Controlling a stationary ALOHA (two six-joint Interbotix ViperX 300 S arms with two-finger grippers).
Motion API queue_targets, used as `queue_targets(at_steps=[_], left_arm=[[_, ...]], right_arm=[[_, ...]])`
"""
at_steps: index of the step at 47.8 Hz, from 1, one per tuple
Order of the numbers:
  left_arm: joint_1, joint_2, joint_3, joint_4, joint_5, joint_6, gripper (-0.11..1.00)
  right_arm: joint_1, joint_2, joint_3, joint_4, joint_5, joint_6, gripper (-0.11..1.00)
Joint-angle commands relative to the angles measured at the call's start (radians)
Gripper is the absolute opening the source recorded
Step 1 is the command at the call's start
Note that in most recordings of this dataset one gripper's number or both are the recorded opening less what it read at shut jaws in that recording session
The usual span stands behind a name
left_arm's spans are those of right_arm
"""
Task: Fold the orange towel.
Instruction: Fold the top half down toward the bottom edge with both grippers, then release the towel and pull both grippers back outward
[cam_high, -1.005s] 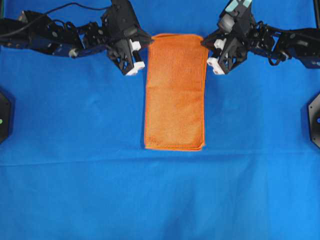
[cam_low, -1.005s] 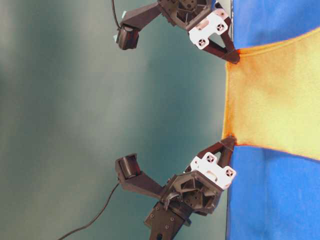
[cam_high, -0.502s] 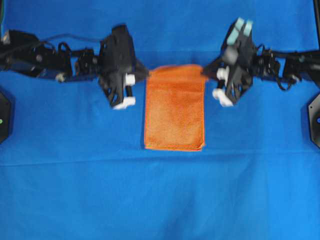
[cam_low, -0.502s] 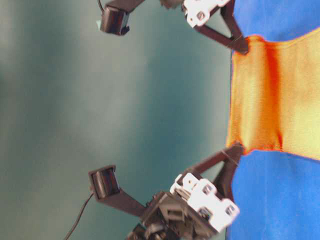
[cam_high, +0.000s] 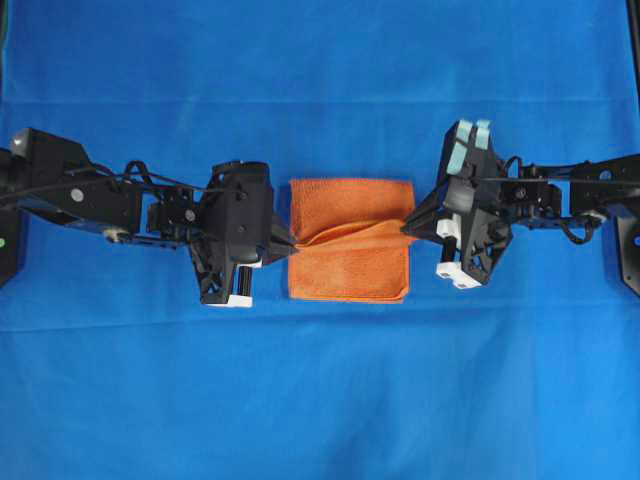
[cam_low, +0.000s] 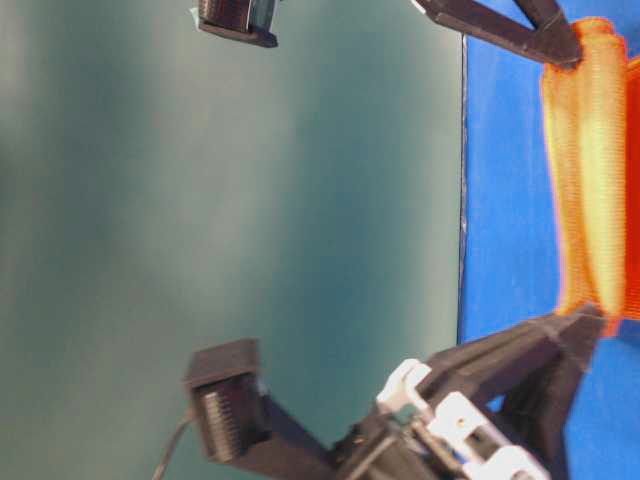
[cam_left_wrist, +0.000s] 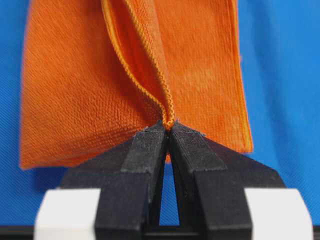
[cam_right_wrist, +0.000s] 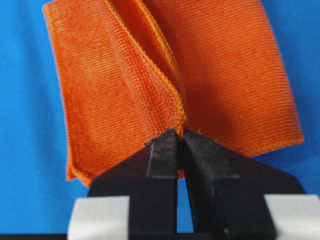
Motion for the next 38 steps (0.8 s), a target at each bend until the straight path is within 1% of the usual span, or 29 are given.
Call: queue_targets(at_steps=[1,11,17,21,23,25,28,29,31,34,36,38], left_arm=[[-0.005,0.015,-0.012,0.002,-0.014,-0.005,0.02],[-0.015,0.048,-0.011,0.002,-0.049,-0.044,0.02],[-0.025,0.051,-0.009,0.002,-0.069,-0.051,0.02],[-0.028,0.052,-0.009,0.002,-0.078,-0.051,0.06],[-0.029,0.054,-0.012,0.002,-0.08,-0.051,0.13],[-0.031,0.054,-0.012,0.002,-0.08,-0.051,0.22],[-0.031,0.054,-0.012,0.0,-0.08,-0.049,0.39],[-0.031,0.052,-0.011,0.002,-0.08,-0.049,0.45],[-0.031,0.049,-0.009,0.002,-0.077,-0.049,0.58],[-0.031,0.041,-0.008,0.002,-0.069,-0.048,0.74],[-0.031,0.029,-0.008,0.002,-0.06,-0.044,0.77],[-0.031,0.014,-0.006,0.002,-0.048,-0.038,0.75]], right_arm=[[0.005,0.006,-0.009,0.008,-0.003,-0.002,0.04],[0.029,0.072,-0.018,0.043,-0.023,-0.002,0.04],[0.052,0.094,-0.026,0.054,-0.028,-0.002,0.04],[0.061,0.095,-0.026,0.057,-0.028,-0.002,0.05],[0.063,0.094,-0.028,0.057,-0.028,-0.002,0.07],[0.066,0.095,-0.029,0.058,-0.028,-0.002,0.14],[0.067,0.095,-0.035,0.058,-0.028,-0.002,0.31],[0.069,0.095,-0.038,0.058,-0.028,-0.002,0.38],[0.072,0.094,-0.044,0.058,-0.025,-0.003,0.5],[0.078,0.087,-0.055,0.055,-0.018,-0.008,0.64],[0.084,0.077,-0.063,0.054,-0.006,-0.014,0.68],[0.087,0.063,-0.071,0.052,0.008,-0.017,0.67]])
